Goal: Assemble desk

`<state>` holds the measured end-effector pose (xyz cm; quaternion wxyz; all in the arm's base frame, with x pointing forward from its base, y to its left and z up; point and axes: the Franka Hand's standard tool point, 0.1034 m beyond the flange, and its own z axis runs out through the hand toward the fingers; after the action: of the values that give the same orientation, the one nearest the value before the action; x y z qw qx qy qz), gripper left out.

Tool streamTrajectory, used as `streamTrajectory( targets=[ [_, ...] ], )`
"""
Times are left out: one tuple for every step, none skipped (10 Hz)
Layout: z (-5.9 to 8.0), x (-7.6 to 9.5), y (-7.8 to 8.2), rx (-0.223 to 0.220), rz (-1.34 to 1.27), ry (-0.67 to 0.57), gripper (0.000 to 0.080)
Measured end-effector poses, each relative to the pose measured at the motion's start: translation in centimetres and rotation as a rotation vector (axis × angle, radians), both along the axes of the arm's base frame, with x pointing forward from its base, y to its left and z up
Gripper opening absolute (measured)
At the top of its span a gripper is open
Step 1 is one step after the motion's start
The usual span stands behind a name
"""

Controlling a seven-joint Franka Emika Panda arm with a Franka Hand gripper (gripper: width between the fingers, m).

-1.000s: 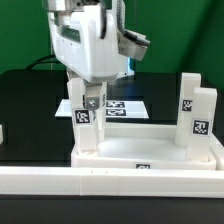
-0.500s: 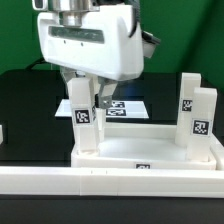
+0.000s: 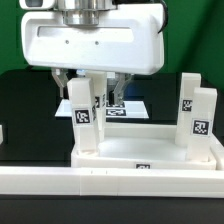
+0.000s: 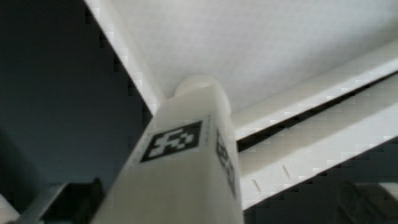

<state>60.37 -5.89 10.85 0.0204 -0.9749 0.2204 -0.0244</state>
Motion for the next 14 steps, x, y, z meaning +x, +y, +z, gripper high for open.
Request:
streamTrajectory(
  targets=[
    [0.01,0.09,-0.03,-0.013,0.077,-0.007,0.0649],
    [-0.01,0.08,-0.12,-0.018,0.151,-0.008,0.0649],
    [-0.05,0.05,-0.23,-0.022,0.214,-0.009,0.0649],
    [-0.06,0.06,-0.3,-0.027,0.281,-0.011,0.0649],
    [-0.08,0.04,-0.36,-0.031,0.329,-0.011,0.0649],
    [-0.08,0.01,-0.54,-0.041,0.392,-0.009,0.0626],
    [-0.08,0.0,-0.62,-0.042,0.394,-0.008,0.0626],
    [-0.08,-0.01,-0.62,-0.042,0.389,-0.008,0.0449],
    [-0.08,-0.01,-0.64,-0.041,0.389,-0.008,0.0314],
    [-0.1,-0.01,-0.65,-0.041,0.384,-0.008,0.0314],
    [-0.11,-0.02,-0.66,-0.04,0.361,-0.007,0.0289],
    [-0.11,-0.02,-0.67,-0.04,0.361,-0.007,0.0289],
    [-0.12,-0.02,-0.67,-0.037,0.317,-0.006,0.0289],
    [-0.13,-0.03,-0.69,-0.033,0.243,-0.005,0.0289]
  ],
)
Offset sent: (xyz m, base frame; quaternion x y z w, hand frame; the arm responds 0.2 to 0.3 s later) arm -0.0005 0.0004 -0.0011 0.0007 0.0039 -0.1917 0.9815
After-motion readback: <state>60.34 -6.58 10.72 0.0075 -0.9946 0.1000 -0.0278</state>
